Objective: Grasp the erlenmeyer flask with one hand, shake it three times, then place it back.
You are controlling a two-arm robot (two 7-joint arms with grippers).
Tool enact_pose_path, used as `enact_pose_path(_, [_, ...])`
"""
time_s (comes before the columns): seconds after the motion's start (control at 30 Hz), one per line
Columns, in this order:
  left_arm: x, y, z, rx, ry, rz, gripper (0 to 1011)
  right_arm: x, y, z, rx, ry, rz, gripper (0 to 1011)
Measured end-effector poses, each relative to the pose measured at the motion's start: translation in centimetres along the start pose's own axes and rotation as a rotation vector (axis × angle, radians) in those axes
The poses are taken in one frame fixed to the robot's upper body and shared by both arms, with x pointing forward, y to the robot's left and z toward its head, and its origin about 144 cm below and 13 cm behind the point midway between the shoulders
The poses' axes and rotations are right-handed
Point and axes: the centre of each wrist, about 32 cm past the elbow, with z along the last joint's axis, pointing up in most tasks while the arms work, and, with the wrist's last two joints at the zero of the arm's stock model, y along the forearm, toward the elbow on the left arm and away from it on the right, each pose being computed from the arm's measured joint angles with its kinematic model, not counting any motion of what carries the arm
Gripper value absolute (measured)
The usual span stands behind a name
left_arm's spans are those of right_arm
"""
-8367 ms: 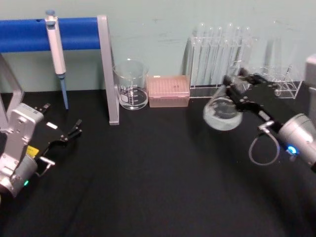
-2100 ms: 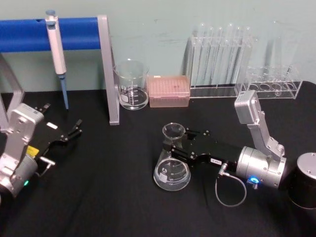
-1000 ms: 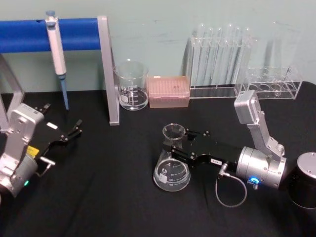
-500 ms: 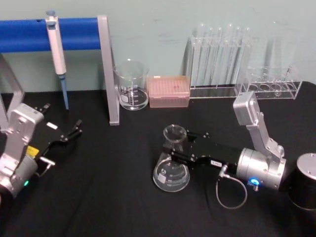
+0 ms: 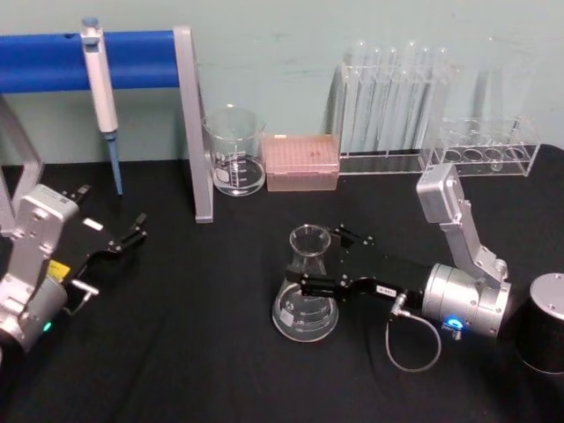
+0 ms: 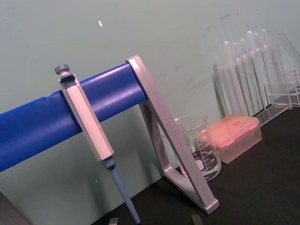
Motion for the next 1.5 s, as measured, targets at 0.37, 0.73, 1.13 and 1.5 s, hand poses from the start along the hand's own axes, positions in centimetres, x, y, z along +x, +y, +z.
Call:
enact_pose_path(0.37, [0.0,0.0,0.0,0.0,0.0,0.0,1001,0.0,0.0,0.0,0.002,-0.001,0.0,1000])
enact_pose_path(0.73, [0.0,0.0,0.0,0.0,0.0,0.0,1001,0.0,0.0,0.0,0.003,0.0,0.0,1000])
enact_pose_path(1.13, [0.0,0.0,0.0,0.0,0.0,0.0,1001,0.0,-0.2,0.2,-0.016,-0.001,-0.001,1000])
enact_pose_path(1.5, [0.0,0.0,0.0,0.0,0.0,0.0,1001,-0.3,-1.3,0.4,-0.055,-0.017,0.003,1000])
